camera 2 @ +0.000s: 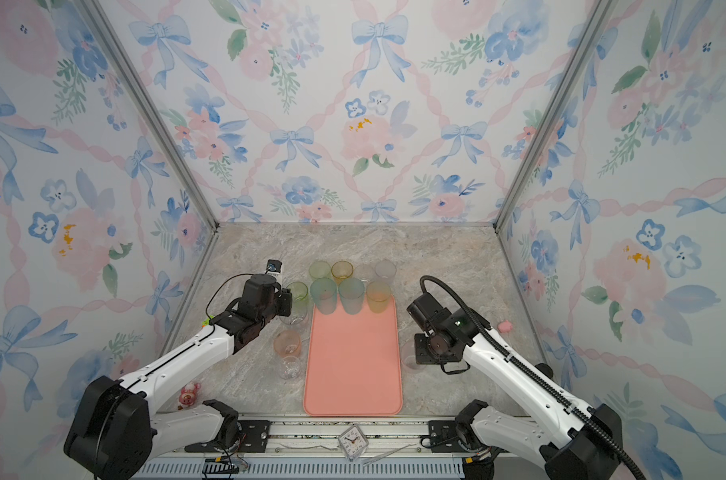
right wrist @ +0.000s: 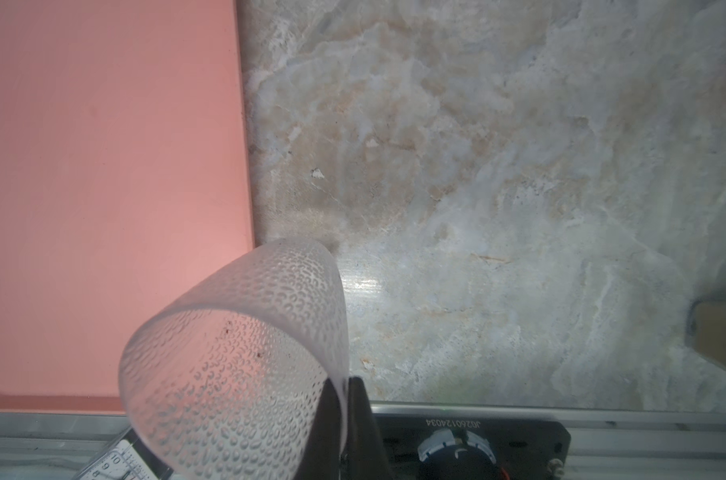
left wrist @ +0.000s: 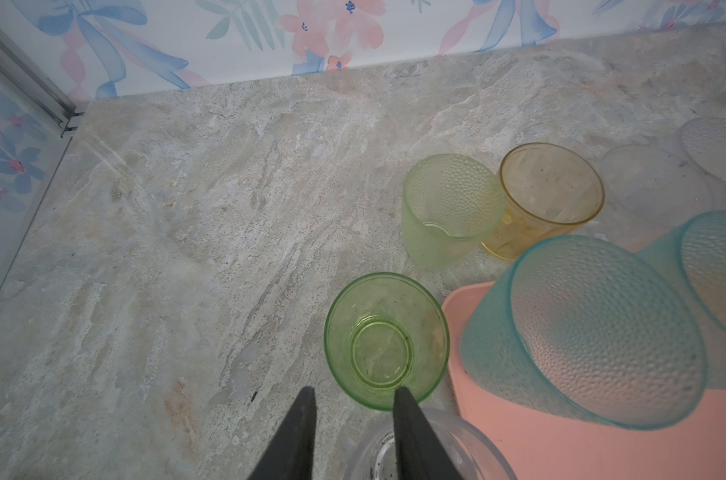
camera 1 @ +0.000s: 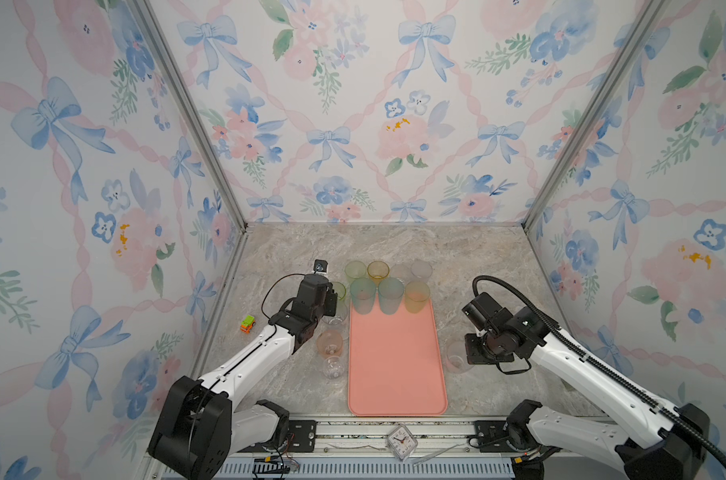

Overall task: Place the glasses into the tray
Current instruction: 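Carry the clear frosted cup with the right gripper over the tray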

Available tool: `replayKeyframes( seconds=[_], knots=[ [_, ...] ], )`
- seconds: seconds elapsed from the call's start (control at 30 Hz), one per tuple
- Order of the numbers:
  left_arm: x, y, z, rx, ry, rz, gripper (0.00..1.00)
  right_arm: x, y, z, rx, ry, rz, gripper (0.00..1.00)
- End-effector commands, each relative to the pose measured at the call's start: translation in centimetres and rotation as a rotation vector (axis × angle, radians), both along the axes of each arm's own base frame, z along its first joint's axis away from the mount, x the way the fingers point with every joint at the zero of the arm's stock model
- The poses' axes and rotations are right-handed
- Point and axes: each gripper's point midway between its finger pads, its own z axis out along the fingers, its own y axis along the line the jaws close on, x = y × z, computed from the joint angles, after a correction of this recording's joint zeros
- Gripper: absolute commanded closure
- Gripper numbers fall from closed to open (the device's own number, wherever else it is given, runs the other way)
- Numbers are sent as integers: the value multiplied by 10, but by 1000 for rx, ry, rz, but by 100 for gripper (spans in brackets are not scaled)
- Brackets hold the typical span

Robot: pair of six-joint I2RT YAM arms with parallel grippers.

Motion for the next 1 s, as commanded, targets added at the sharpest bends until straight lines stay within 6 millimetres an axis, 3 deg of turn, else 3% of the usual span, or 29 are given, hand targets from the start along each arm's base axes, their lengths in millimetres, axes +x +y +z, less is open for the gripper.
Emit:
replayKeyframes(
  seconds=[0.0, 0.6, 0.97],
  knots=[
    [2, 1, 1, 6, -16, -4, 66, 7, 2, 13, -27, -31, 32, 97],
    [1, -1, 9, -10, -34, -14, 66, 75, 67, 11, 44, -77, 156, 97],
    [2, -2, 11, -7, -37, -19, 66, 102, 81, -8, 65, -36, 173, 98]
  ],
)
